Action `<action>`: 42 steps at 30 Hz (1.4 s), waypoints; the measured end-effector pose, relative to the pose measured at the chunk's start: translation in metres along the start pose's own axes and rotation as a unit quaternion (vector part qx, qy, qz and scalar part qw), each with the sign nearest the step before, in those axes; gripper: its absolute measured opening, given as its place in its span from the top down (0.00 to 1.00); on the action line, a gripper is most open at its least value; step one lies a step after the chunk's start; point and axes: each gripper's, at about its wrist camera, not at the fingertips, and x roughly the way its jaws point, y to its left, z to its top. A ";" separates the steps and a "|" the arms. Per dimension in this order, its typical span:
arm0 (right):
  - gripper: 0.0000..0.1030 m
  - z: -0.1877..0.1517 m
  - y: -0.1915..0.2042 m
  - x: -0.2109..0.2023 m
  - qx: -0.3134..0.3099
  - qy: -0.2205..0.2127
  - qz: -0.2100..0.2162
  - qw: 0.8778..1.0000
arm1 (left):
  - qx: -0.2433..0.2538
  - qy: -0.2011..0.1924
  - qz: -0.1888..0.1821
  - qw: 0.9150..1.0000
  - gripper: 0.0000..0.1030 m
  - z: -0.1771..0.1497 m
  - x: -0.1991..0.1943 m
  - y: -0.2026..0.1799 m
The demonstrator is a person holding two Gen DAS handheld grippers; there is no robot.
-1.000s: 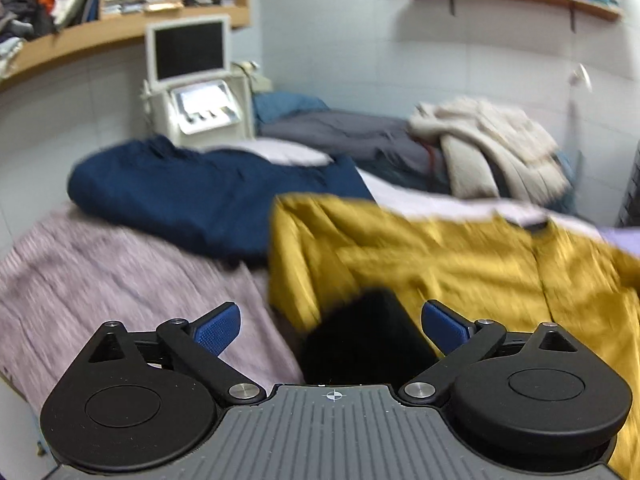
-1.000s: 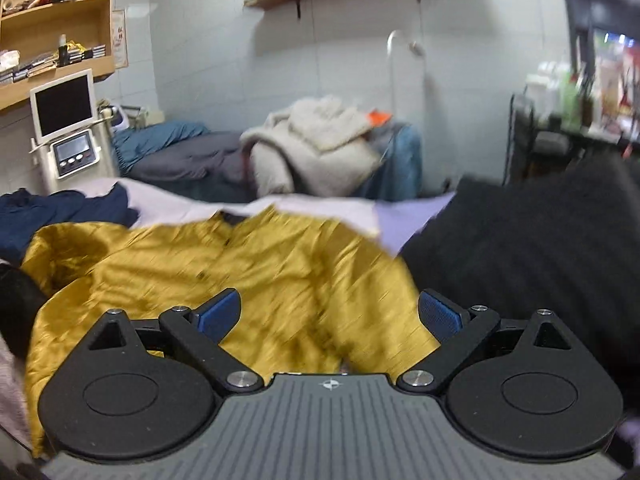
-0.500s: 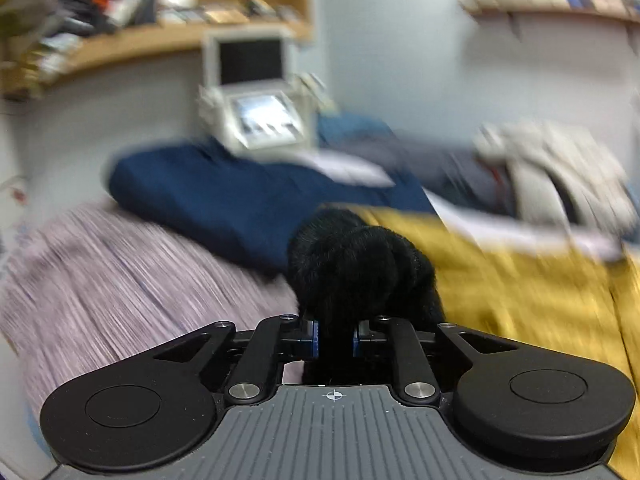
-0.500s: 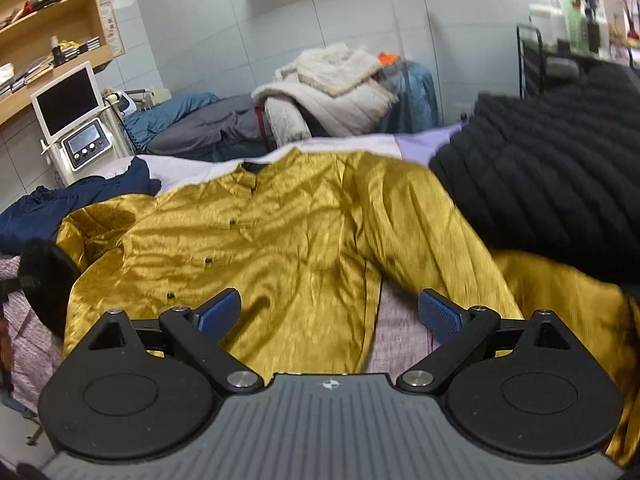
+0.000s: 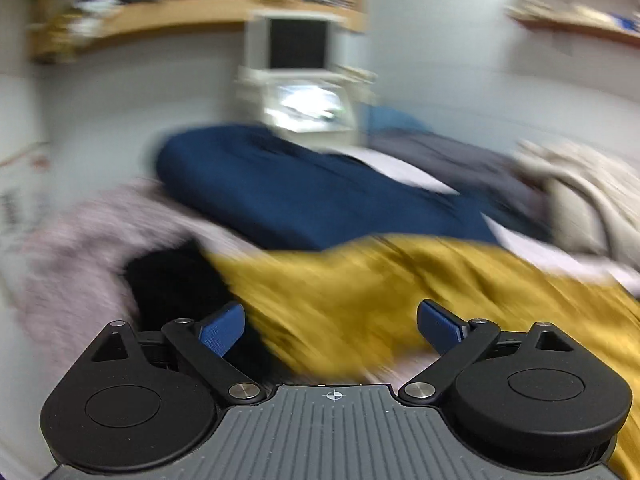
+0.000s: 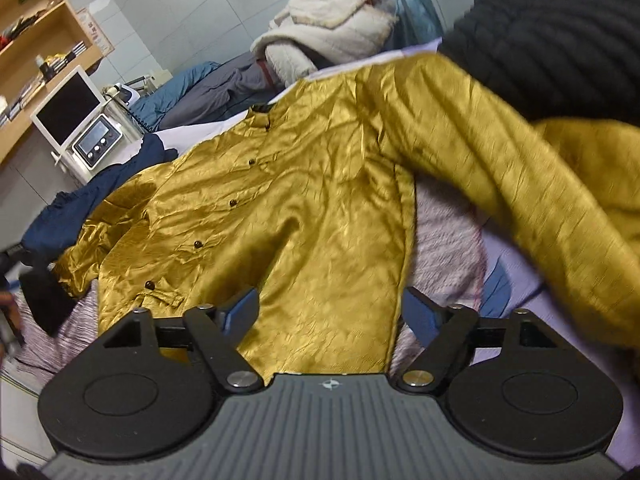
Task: Fold large clothes
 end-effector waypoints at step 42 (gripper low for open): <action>0.34 -0.041 -0.009 0.008 -0.018 0.089 0.036 0.995 | 0.188 0.077 -0.075 0.976 0.00 -0.038 -0.019 -0.081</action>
